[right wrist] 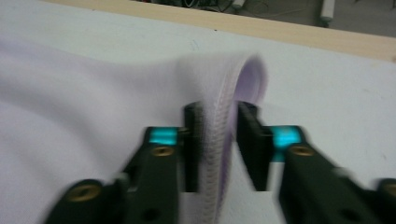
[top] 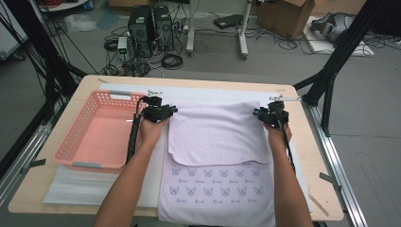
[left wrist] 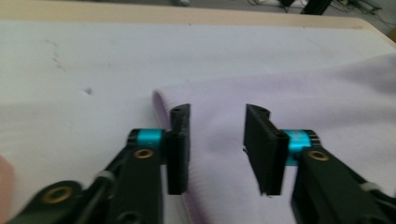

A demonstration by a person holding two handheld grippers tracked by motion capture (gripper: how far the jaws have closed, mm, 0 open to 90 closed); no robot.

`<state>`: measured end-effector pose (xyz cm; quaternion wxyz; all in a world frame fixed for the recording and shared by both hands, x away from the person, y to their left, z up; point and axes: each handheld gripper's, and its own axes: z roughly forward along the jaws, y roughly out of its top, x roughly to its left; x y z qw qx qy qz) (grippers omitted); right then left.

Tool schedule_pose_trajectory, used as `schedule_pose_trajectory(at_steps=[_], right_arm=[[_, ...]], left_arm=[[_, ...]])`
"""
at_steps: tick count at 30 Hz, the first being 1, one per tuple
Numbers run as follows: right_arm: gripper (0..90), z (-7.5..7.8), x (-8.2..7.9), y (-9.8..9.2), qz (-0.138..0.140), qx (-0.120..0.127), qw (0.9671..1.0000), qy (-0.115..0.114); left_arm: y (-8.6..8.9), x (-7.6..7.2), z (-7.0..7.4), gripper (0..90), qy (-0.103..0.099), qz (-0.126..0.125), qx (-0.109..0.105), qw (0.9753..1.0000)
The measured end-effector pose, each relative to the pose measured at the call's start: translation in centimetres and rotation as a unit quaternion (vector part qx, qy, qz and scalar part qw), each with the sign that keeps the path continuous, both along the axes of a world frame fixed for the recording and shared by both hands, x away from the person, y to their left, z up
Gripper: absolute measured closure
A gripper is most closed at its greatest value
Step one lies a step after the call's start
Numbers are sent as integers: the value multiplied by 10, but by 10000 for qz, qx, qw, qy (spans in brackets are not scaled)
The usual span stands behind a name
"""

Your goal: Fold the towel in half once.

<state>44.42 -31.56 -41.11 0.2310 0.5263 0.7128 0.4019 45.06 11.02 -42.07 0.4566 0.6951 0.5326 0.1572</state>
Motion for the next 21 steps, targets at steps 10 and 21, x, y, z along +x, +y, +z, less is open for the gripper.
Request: schedule_pose_trajectory(at_steps=[10, 21], right_arm=[[580, 12, -15, 7, 207, -134, 9997, -13], [525, 13, -50, -8, 307, 12, 9995, 30]], left_arm=[[-11, -17, 15, 526, -130, -416, -44, 9990], [-5, -44, 13, 393, -529, -691, -53, 9962]])
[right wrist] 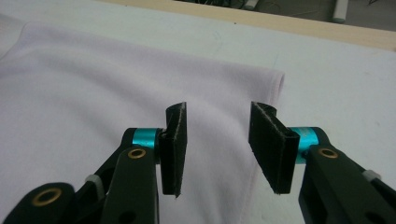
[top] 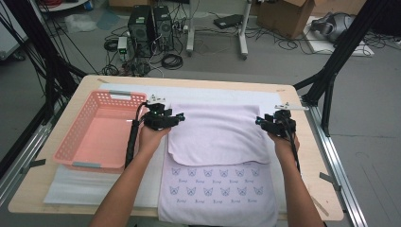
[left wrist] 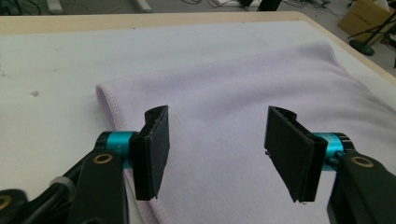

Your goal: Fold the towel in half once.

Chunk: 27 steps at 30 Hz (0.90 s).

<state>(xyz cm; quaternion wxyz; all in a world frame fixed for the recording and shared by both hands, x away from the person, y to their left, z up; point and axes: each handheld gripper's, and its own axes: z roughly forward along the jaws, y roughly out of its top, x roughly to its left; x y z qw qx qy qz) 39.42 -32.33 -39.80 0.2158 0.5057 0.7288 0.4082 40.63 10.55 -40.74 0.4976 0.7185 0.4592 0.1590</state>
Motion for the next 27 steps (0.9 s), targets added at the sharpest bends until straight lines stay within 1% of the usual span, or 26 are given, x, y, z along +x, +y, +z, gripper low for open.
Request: schedule_pose_trajectory(at_steps=[1, 3, 4, 5, 7, 9, 11, 14, 15, 16, 17, 20, 21, 24, 27], right_arm=[[516, 0, -2, -2, 12, 46, 10000, 66], [515, 1, -10, -4, 31, 21, 10000, -65], [510, 1, -13, -5, 58, 40, 10000, -65], [507, 0, -17, -5, 89, 69, 9999, -49], [507, -1, -23, -6, 211, 77, 9997, -40], [507, -2, -31, -6, 276, 78, 9996, -20], [508, -4, -40, -5, 328, 40, 9994, -45], [509, -8, -54, -6, 352, 0, 9994, -79], [510, -10, -58, -6, 350, -3, 9993, -90], [513, -12, -63, -6, 353, -19, 9993, -87], [516, -14, -67, -7, 349, -42, 9993, -96], [521, -20, -77, -9, 343, -4, 9994, -57], [522, -22, -79, -10, 332, -9, 9994, -46], [531, -27, -88, -14, 300, -18, 9995, 10], [546, -29, -96, -18, 266, -42, 9996, 52]], left_arm=[[1, -4, -1, 393, -49, -54, 30, 10000], [3, -13, -4, 391, -78, -116, 64, 9999], [4, -16, -5, 387, -97, -144, 81, 9998], [4, -20, -6, 382, -87, -154, 63, 9998], [6, -27, -7, 370, -34, -239, 102, 9997], [7, -37, -8, 365, -156, -309, 41, 9994], [8, -46, -9, 365, -167, -414, 34, 9990], [9, -60, -12, 387, -199, -486, 43, 9986], [9, -64, -13, 394, -138, -524, 68, 9985], [10, -68, -14, 399, -135, -550, 67, 9984], [10, -71, -15, 417, -138, -520, 89, 9985], [12, -79, -19, 436, -81, -544, 216, 9983], [13, -81, -21, 445, -67, -534, 181, 9984], [17, -88, -27, 446, 46, -553, 145, 9984], [20, -92, -34, 445, 240, -568, 189, 9979]])
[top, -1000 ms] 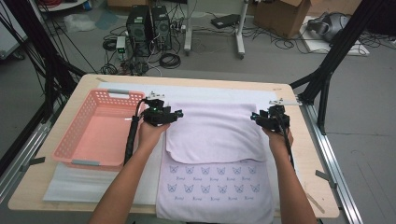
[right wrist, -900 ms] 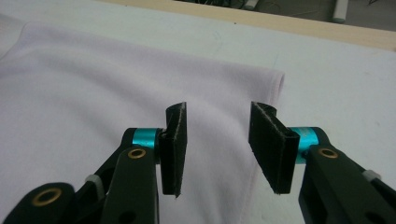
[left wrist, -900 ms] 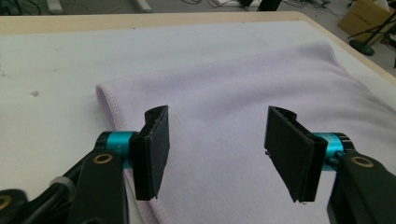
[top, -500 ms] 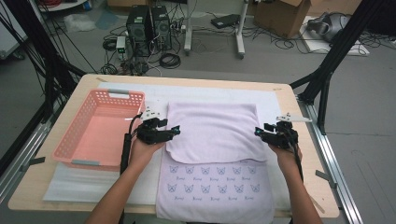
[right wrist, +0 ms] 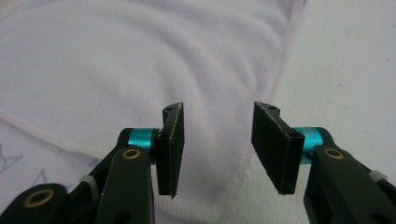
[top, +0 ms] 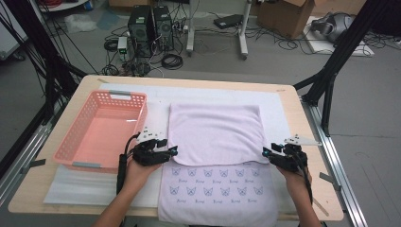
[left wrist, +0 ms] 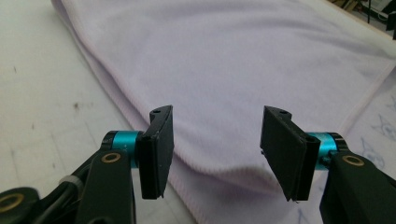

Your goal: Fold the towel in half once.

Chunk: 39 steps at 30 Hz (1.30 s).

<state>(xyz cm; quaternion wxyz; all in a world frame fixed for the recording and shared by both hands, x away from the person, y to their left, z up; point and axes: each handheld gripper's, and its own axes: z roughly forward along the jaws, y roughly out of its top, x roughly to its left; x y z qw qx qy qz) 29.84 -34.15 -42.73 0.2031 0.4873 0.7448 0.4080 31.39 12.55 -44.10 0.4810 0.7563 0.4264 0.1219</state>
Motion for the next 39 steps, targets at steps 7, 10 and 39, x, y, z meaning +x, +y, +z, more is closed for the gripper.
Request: schedule_pose_trajectory(at_steps=[7, 10, 39], right_arm=[[584, -9, -20, -3, 17, -273, 9996, 97], [590, -12, -22, -4, -37, -283, 9995, 143], [863, -8, -28, 1, 127, -421, 9990, 90]], left_arm=[[1, -10, -5, 474, 119, -63, 81, 9999], [-2, -14, -6, 511, 123, -109, 209, 9996], [5, -29, 4, 856, -223, -29, 95, 9997]])
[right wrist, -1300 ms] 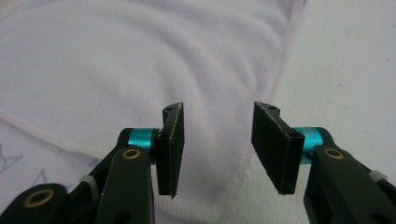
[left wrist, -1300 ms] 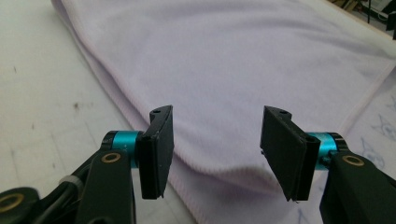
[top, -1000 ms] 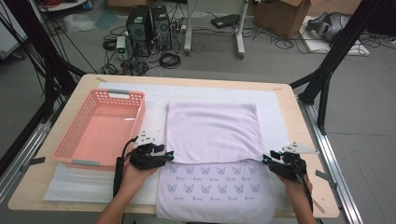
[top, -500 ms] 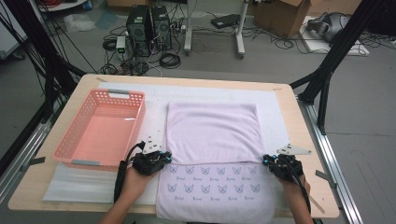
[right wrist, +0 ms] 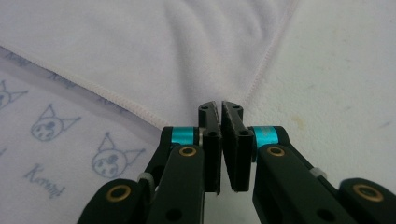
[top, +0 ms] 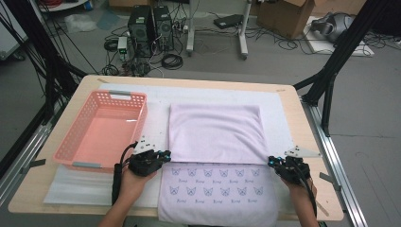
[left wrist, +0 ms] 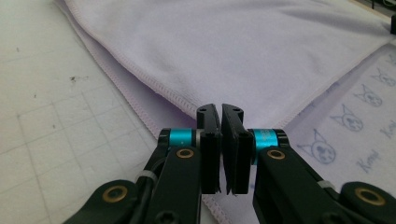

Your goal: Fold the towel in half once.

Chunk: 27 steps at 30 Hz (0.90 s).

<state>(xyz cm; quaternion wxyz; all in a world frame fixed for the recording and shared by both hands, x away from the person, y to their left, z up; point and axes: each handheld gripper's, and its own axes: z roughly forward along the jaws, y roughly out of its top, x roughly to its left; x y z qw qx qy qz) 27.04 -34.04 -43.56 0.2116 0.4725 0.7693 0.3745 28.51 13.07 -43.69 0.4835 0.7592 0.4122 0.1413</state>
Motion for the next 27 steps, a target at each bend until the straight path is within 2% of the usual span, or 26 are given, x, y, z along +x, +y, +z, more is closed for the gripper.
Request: schedule_pose_trajectory(at_steps=[3, 11, 27], right_arm=[[864, 1, -4, 1, 19, -6, 10000, -9], [864, 4, -25, 4, 66, -13, 10000, -38], [864, 9, -88, 2, 123, -27, 9999, -88]], left_arm=[[4, -5, 0, 857, -6, 17, -89, 10000], [8, -28, 2, 857, -64, 66, -164, 9998], [11, -91, 6, 857, -135, 70, -279, 9995]])
